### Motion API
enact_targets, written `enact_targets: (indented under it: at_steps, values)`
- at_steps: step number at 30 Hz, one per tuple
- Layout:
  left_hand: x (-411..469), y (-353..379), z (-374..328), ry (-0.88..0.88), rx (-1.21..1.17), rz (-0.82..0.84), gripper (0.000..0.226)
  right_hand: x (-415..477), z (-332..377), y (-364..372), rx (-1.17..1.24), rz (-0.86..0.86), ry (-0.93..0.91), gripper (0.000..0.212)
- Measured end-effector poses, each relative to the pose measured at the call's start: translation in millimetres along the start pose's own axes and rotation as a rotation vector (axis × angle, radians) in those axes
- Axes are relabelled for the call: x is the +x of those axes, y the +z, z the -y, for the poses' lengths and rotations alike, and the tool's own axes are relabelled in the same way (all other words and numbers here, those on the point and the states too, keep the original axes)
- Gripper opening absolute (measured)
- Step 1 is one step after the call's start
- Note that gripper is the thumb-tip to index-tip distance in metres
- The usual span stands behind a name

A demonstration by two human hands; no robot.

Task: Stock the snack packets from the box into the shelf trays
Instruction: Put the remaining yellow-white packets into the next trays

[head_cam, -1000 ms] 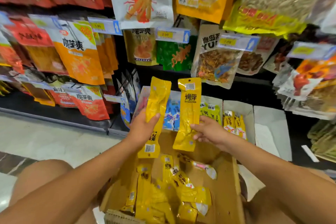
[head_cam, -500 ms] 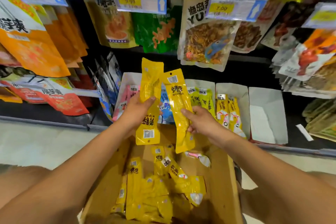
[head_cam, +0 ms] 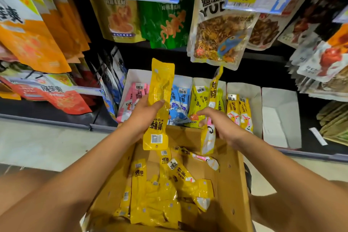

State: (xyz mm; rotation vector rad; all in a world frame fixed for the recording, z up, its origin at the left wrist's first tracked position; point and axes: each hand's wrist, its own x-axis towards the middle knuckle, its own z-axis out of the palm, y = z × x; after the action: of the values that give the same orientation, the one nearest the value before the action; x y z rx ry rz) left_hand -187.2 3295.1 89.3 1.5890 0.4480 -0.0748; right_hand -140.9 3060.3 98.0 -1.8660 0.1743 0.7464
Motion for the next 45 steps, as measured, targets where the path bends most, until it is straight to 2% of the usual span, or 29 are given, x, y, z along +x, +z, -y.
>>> enact_targets:
  at_steps: [4, 7, 9, 13, 17, 22, 24, 26, 27, 28, 29, 31, 33, 35, 36, 37, 40, 41, 43, 44, 45]
  values:
    - [-3, -7, 0, 0.025, 0.051, 0.006, 0.042, 2, 0, 1, 0.117, 0.023, 0.028, 0.052]
    - [-4, -10, 2, 0.021, 0.045, 0.015, 0.042, 3, -3, 3, 0.242, 0.005, 0.036, 0.032]
    - [-6, -9, 3, 0.001, 0.023, 0.032, 0.034, -1, -3, 0, 0.314, 0.045, 0.01, 0.024]
    - [-17, 0, 1, -0.098, -0.026, 0.161, 0.018, -2, -3, -4, 0.391, 0.053, -0.094, 0.023]
    - [-27, 11, 3, -0.12, 0.046, 0.331, 0.019, -3, 3, 1, 0.463, 0.061, -0.11, 0.033]
    - [-30, 18, 8, -0.158, 0.118, 0.403, 0.021, -9, 10, 5, 0.517, 0.06, -0.1, 0.036]
    - [-26, 17, 12, -0.074, 0.268, 0.335, 0.025, -8, 11, 5, 0.507, 0.05, -0.098, 0.041]
    - [-24, 13, 11, 0.16, 0.54, 0.1, 0.027, -8, 14, 5, 0.471, -0.002, -0.096, 0.052]
    - [-22, 10, 10, 0.281, 0.615, -0.005, 0.036, -7, 14, 4, 0.452, -0.042, -0.102, 0.061]
    - [-21, 6, 8, 0.324, 0.622, -0.043, 0.048, -4, 11, 3, 0.435, -0.064, -0.11, 0.074]
    - [-22, 4, 3, 0.24, 0.545, 0.001, 0.06, 5, 3, 0, 0.404, -0.09, -0.117, 0.088]
    - [-24, 2, -1, -0.155, 0.328, 0.217, 0.083, 24, -15, -6, 0.387, -0.105, -0.161, 0.102]
    - [-26, 3, 2, -0.472, 0.224, 0.416, 0.1, 14, -9, -3, 0.362, -0.093, -0.209, 0.094]
    - [-26, 4, 11, -0.634, 0.124, 0.519, 0.108, -4, 8, 6, 0.34, -0.067, -0.245, 0.068]
    - [-25, 4, 15, -0.683, 0.072, 0.533, 0.109, -6, 10, 7, 0.343, -0.031, -0.26, 0.054]
    - [-24, 3, 17, -0.715, 0.025, 0.521, 0.108, -6, 10, 9, 0.331, -0.001, -0.27, 0.048]
    - [-20, -1, 17, -0.742, -0.045, 0.431, 0.087, -7, 8, 14, 0.274, 0.005, -0.277, 0.082]
    - [-19, -2, 17, -0.742, -0.049, 0.405, 0.079, -5, 6, 14, 0.254, 0.022, -0.289, 0.08]
    - [-17, -5, 15, -0.731, -0.043, 0.352, 0.064, -11, 11, 16, 0.208, 0.074, -0.345, 0.053]
    - [-15, -8, 15, -0.716, -0.04, 0.324, 0.059, -13, 12, 14, 0.205, 0.118, -0.358, 0.049]
    - [-13, -11, 14, -0.698, -0.044, 0.297, 0.056, -15, 13, 12, 0.209, 0.149, -0.367, 0.053]
